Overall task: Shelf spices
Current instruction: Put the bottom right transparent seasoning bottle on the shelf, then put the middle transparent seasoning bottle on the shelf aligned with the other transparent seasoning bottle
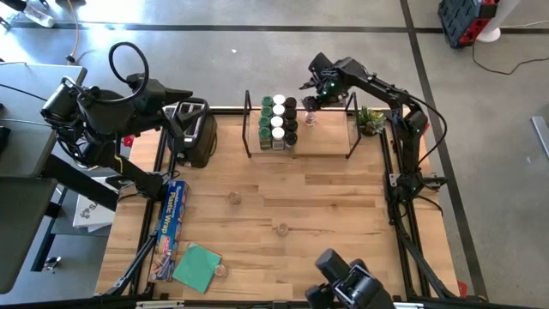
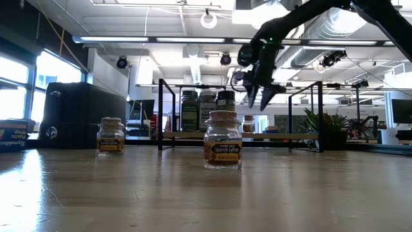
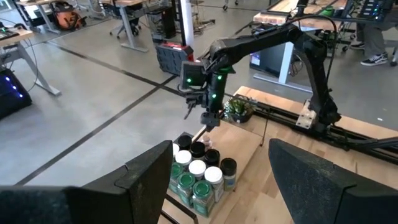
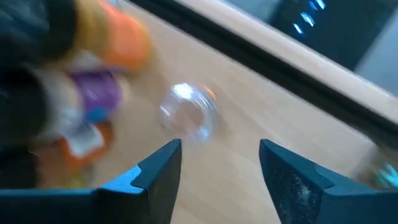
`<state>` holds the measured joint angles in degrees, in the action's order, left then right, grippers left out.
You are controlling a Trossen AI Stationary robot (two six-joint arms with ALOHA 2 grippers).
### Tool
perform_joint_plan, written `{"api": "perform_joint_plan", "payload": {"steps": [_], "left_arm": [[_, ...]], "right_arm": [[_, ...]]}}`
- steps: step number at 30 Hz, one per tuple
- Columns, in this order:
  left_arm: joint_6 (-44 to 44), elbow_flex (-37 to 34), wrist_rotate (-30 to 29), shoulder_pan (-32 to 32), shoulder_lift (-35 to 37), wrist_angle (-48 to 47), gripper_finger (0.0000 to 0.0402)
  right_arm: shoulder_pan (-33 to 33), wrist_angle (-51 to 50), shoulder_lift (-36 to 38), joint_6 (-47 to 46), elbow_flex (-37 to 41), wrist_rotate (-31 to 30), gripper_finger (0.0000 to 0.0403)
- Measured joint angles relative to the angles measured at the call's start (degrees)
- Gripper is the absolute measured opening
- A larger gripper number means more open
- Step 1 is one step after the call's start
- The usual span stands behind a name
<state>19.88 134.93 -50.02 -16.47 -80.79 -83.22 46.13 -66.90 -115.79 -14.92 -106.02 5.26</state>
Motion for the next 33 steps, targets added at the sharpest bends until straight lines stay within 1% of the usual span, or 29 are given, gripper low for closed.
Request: {"api": "perform_joint_plan", "payload": {"steps": [2, 4, 8, 12, 16, 22, 27, 30, 33], "left_arm": [[0.00, 0.00, 0.00, 0.00, 0.01, -0.01, 0.0262], [-0.03, 0.00, 0.00, 0.00, 0.02, -0.03, 0.0262], [-0.07, 0.00, 0.00, 0.00, 0.02, -0.08, 0.0262], [-0.57, 0.00, 0.01, 0.00, 0.00, -0.10, 0.0262], [-0.62, 0.00, 0.42, 0.00, 0.02, -0.11, 0.0262], [-0.62, 0.00, 0.61, 0.00, 0.00, -0.11, 0.0262], [-0.62, 0.00, 0.61, 0.00, 0.01, -0.10, 0.0262], [-0.60, 0.00, 0.61, 0.00, 0.00, -0.11, 0.0262], [-1.10, 0.00, 0.60, 0.00, 0.02, -0.16, 0.0262]], "right_arm": [[0.37, -2.97, -0.21, 0.22, 0.07, -1.47, 0.0190], [0.49, -2.99, -0.36, 0.18, 1.54, -1.79, 0.0167], [0.39, 0.56, -0.52, -3.22, 5.83, -0.62, 0.0116], [0.40, 5.38, -0.57, -6.64, 9.35, 1.16, 0.0085], [0.06, 9.00, -0.57, -9.33, 10.64, 1.49, 0.0078], [-0.91, 11.80, -0.57, -10.14, 10.64, 2.54, 0.0077], [-0.85, 11.28, -0.42, -10.53, 10.12, -0.45, 0.0077], [-0.90, 11.04, 1.82, -9.53, 9.19, -1.51, 0.0077], [-2.06, 10.40, 6.59, -6.78, 8.96, -2.42, 0.0077]]}}
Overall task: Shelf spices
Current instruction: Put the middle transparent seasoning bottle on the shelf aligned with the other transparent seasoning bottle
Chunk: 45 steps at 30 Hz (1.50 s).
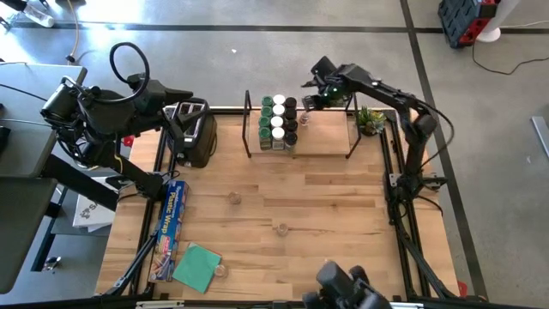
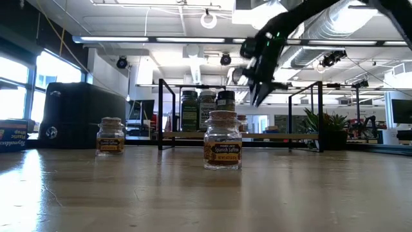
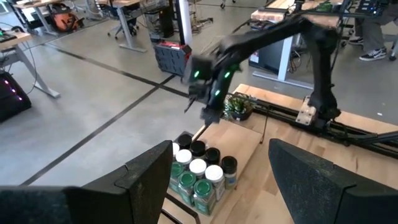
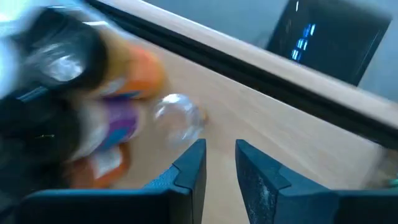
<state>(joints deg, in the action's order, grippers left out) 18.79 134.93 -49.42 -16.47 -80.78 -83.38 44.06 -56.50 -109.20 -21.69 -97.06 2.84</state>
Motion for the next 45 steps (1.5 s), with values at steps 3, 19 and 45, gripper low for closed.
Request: {"api": "perform_joint_plan", "payload": {"steps": [3, 19, 45], "left_arm": [[-0.43, 0.00, 0.01, -0.02, -0.02, -0.99, 0.0262], [-0.95, 0.00, 3.97, -0.01, 0.00, -6.66, 0.0262], [2.00, 0.00, 10.12, -0.01, 0.00, -6.61, 0.0262]], "right_arm": [[-3.42, -1.04, 6.27, 1.91, 0.00, -3.28, 0.0077], [-46.97, 23.06, 27.55, 5.80, 22.64, 13.89, 0.0077], [-58.35, 45.07, 1.62, 18.98, 30.39, 2.00, 0.0284]]}}
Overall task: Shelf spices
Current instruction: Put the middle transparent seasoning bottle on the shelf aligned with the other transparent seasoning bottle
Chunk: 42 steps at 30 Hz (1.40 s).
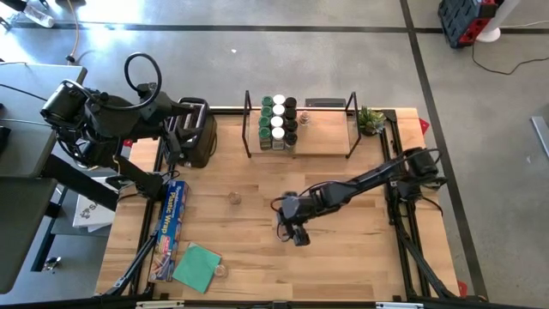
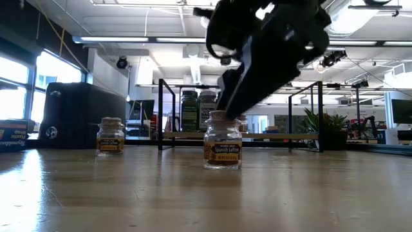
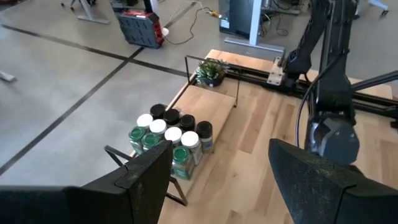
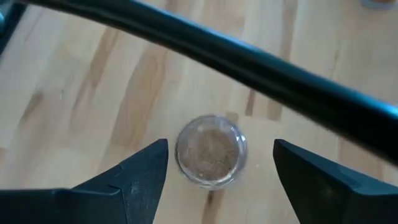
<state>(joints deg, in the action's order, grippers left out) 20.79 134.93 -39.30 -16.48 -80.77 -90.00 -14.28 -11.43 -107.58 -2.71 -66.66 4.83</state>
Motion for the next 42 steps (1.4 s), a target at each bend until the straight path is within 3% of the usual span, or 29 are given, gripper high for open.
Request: {"api": "perform_joint_plan", "payload": {"steps": [6, 11, 15, 19, 23, 26, 30, 36, 42], "left_arm": [[0.19, 0.00, 0.08, 0.00, 0.00, -0.02, 0.0262], [0.17, 0.00, 0.10, -0.01, 0.00, -0.02, 0.0262], [0.13, 0.00, -0.01, 0.00, 0.00, -0.02, 0.0262], [-0.51, 0.00, -0.18, 0.00, 0.00, -0.01, 0.0262], [-0.90, 0.00, -0.55, -0.01, 0.00, -0.01, 0.0262], [-1.46, 0.00, -1.91, -0.01, 0.00, 0.00, 0.0262], [-1.49, 0.00, -3.51, 0.00, 0.00, -0.01, 0.0262], [-1.50, 0.00, -5.02, 0.01, -0.02, 0.19, 0.0262], [-0.30, 0.00, -8.00, 0.01, -0.01, 0.32, 0.0262]], "right_arm": [[-0.02, 2.00, -4.42, -0.21, 0.03, 1.23, 0.0251], [-0.02, 3.26, -5.04, -1.82, -0.03, 1.23, 0.0179], [0.26, 4.92, -4.66, -10.02, -0.01, 1.29, 0.0163], [1.74, 2.21, 0.17, -18.27, -0.12, 0.39, 0.0163], [4.55, -8.56, 8.95, -19.22, -0.12, -7.52, 0.0163], [8.93, -17.12, 15.55, -17.68, 0.04, -14.65, 0.0163], [18.67, -21.43, 20.95, -14.81, 4.62, -16.61, 0.0163], [34.08, -14.36, 22.02, -13.49, 12.57, -14.52, 0.0163], [41.29, -2.19, 18.71, -12.23, 14.59, -11.62, 0.0163]]}}
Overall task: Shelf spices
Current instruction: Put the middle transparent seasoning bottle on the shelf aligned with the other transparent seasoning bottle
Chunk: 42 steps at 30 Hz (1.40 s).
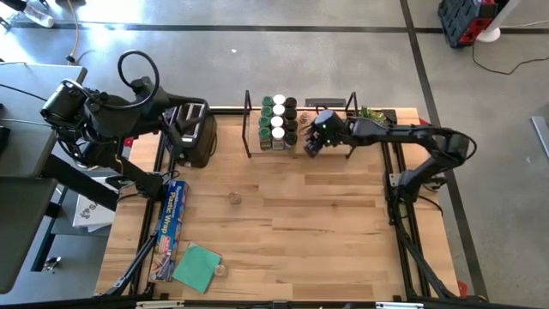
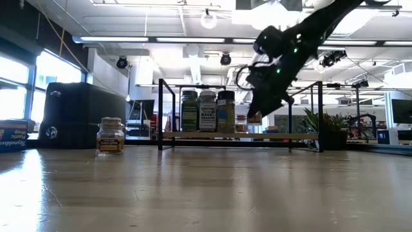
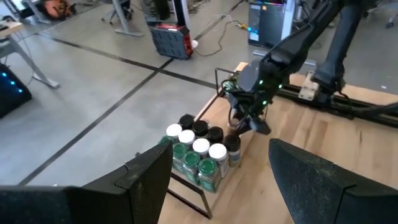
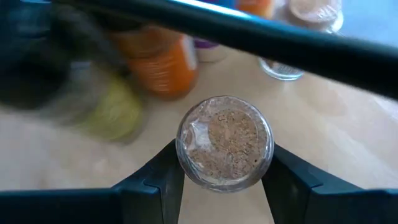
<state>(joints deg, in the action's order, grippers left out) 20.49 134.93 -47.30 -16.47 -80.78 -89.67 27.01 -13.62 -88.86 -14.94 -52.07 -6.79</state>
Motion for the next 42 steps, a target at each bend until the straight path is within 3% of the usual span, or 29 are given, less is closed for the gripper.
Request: {"api": "perform_joint_plan", "payload": {"steps": [5, 11, 16, 26, 32, 38, 42], "left_arm": [[0.44, 0.00, -1.07, 0.00, 0.01, 0.05, 0.0262], [0.42, 0.00, -2.78, 0.00, 0.00, 1.39, 0.0262], [0.42, 0.00, -2.95, 0.00, -0.01, 1.65, 0.0262], [0.44, 0.00, -2.70, 0.00, 0.01, 2.64, 0.0262], [1.06, 0.00, -2.37, 0.00, -0.01, 2.63, 0.0262], [1.44, 0.00, -2.32, 0.00, -0.01, 2.63, 0.0262], [1.65, 0.00, -2.34, 0.00, 0.00, 2.63, 0.0262]], "right_arm": [[2.77, 4.05, -3.44, -0.05, -1.34, 0.87, 0.0163], [3.14, 5.05, -5.64, -0.05, -2.23, 1.31, 0.0219], [3.14, 6.69, -5.60, -0.01, -2.28, 1.28, 0.0229], [2.97, 2.76, 3.20, 2.30, -2.28, 0.90, 0.0228], [2.45, -1.54, 3.09, 2.36, -1.39, 9.04, 0.0159], [3.30, -0.01, -1.40, 3.48, -1.32, 9.02, 0.0051], [3.91, 3.06, -3.45, 4.70, -1.32, 9.09, 0.0026]]}}
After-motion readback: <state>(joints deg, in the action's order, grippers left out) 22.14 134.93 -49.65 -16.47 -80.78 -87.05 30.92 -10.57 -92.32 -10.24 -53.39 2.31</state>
